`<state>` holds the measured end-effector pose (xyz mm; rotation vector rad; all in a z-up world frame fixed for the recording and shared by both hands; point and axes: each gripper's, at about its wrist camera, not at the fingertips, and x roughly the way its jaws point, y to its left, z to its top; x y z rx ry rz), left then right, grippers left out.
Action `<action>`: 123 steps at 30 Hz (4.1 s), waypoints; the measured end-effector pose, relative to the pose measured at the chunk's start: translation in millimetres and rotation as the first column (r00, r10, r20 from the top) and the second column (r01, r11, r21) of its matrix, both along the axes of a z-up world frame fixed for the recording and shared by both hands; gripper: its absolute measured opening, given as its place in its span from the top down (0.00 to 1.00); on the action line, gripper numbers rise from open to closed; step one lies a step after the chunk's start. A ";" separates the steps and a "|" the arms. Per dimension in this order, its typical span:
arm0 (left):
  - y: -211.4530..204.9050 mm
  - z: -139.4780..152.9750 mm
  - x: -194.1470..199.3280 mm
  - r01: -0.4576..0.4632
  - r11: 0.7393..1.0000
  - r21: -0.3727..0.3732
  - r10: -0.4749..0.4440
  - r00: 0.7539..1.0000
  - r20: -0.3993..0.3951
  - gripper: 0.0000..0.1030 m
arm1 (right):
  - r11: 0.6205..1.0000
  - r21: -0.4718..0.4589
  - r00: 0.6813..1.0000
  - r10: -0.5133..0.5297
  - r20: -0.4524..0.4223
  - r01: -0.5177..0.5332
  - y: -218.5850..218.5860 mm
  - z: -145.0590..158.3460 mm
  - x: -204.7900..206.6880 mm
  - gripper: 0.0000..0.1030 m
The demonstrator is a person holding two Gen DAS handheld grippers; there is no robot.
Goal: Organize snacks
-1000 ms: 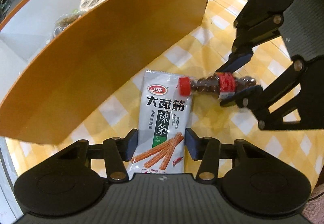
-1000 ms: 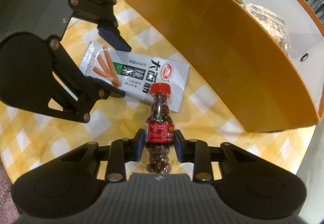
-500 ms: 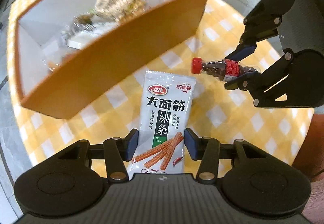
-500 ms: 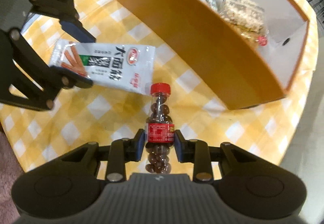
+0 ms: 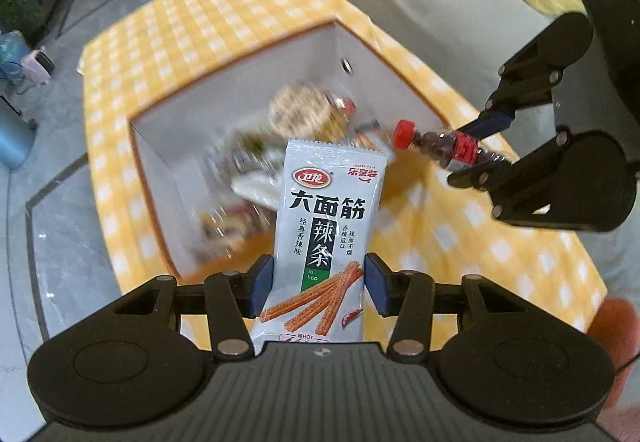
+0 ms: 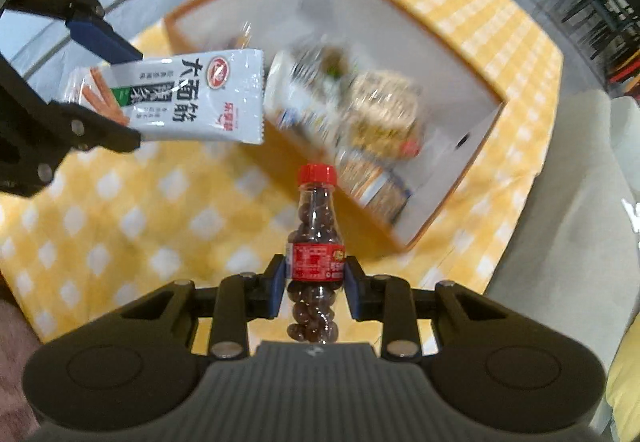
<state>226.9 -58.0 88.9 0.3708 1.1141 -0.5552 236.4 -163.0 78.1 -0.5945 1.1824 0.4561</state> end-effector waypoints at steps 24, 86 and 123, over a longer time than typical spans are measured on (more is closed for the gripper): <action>-3.4 -75.0 145.4 -0.302 0.938 0.173 0.310 0.951 -0.021 0.46 | 0.976 -0.062 0.978 -0.206 0.030 0.208 8.6 -71.3 124.9 0.72; 35.3 -23.8 -137.3 -0.332 0.882 -0.335 0.472 0.603 0.644 0.22 | 0.912 0.404 0.702 -0.331 0.630 0.067 -9.7 -11.7 -136.0 0.33; 48.6 -87.0 -190.1 -0.419 0.819 -0.392 0.560 0.734 0.386 0.19 | 0.781 0.598 0.608 -0.565 0.558 0.177 -9.5 -105.6 -238.5 0.26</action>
